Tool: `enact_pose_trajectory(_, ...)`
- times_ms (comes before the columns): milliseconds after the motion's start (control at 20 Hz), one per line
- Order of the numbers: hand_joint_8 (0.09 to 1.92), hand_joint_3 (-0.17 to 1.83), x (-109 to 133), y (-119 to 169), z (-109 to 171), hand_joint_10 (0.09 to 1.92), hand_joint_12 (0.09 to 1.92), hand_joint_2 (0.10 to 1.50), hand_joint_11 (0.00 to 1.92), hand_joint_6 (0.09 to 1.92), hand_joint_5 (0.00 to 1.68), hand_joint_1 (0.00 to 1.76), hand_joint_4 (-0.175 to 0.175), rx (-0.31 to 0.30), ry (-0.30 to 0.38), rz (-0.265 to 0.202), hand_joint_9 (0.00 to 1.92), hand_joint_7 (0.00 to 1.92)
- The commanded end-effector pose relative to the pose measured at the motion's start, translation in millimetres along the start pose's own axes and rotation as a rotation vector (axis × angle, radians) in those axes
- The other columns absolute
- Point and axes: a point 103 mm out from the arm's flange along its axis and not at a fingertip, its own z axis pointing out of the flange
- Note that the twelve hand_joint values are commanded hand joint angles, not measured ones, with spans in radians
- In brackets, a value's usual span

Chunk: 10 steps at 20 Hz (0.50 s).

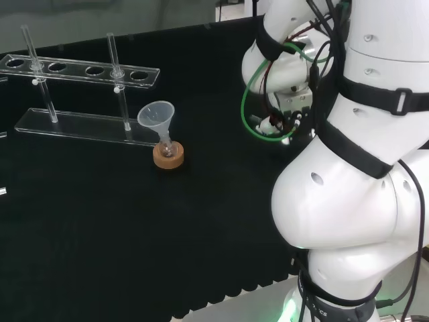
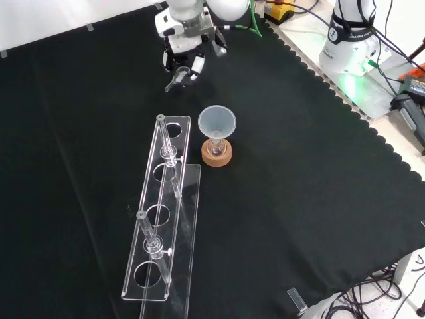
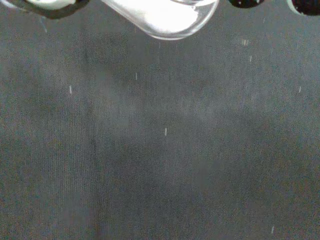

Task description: Pick up the weighing funnel.

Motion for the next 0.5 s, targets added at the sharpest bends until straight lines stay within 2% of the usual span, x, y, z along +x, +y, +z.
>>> enact_pose_trajectory(50, 0.09, 0.64, -10.8, 7.6, -88.8, 0.09, 0.42, 0.63, 1.76, 0.46, 1.38, 1.21, -0.158, 0.032, 0.138, -0.053, 1.91, 1.87)
enact_pose_trajectory(250, 0.09, 0.66, -6.5, 11.6, -134.9, 0.09, 0.42, 0.62, 1.76, 0.46, 1.39, 1.21, -0.162, 0.056, 0.204, -0.096, 1.91, 1.88)
enact_pose_trajectory(500, 0.09, 0.69, 6.0, 11.0, -192.9, 0.09, 0.42, 0.60, 1.76, 0.46, 1.39, 1.21, -0.165, 0.054, 0.278, -0.178, 1.91, 1.88)
